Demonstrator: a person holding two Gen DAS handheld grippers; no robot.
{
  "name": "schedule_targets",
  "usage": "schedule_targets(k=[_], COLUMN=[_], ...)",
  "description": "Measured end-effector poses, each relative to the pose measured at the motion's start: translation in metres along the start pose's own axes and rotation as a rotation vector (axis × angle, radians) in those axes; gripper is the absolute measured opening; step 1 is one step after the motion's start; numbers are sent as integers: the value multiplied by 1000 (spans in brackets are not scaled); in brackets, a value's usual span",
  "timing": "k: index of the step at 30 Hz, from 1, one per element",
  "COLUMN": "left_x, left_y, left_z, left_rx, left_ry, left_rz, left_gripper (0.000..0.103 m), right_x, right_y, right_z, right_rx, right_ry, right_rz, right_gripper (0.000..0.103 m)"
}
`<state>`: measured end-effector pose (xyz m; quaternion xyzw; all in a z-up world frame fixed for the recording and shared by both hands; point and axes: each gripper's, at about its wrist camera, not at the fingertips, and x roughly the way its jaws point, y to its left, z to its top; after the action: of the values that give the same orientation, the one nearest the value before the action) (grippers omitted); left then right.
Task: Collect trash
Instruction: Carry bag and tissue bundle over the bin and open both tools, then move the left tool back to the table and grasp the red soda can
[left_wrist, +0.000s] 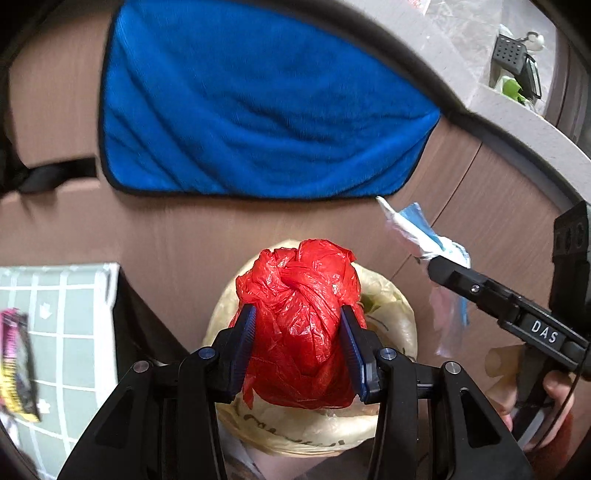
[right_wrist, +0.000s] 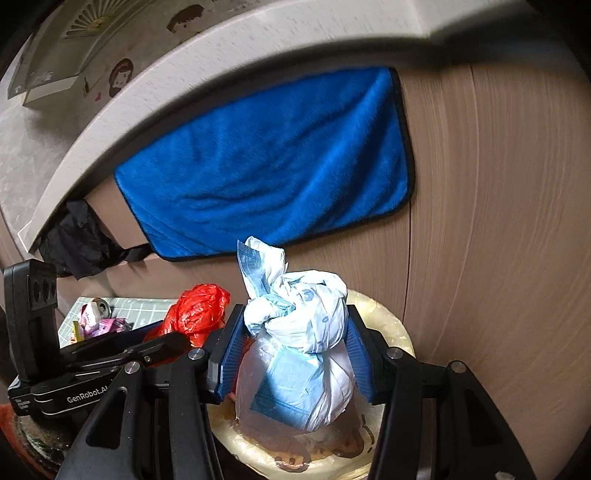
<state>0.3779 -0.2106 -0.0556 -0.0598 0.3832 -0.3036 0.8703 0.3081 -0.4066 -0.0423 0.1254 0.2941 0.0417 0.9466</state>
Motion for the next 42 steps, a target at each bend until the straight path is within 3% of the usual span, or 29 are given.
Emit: schedule_targets(k=[3,7,10,19,27,36,42], left_x=[20,15,-1,-88,-171,-257,-283], left_y=[12,28,34,57,101,179,224], left_z=[1,6,11,-6,-36,-80,-105], left_rx=[-43,-131,-144,-95,-142,-266,-381], left_ry=[41,15,-5,-132,-221,-303,-324], left_rz=[-80,-105,-108,107,285,481,537], left_gripper=[53,63,64,64,64,64,64], right_x=[15,29,26,-1,-23,-26,-7], right_y=[-9,-24,-27,-1,44,122,167], right_z=[-3,-6,-7,-12,-11,-25,-36], right_rx=[28,107,124,67,-19,-149,-223], right_ry=[19,37,21,-27,-89,-105,-43], right_rz=[19,29,41,3,32,150,225], right_gripper=[52,53,62,62,62,65,65])
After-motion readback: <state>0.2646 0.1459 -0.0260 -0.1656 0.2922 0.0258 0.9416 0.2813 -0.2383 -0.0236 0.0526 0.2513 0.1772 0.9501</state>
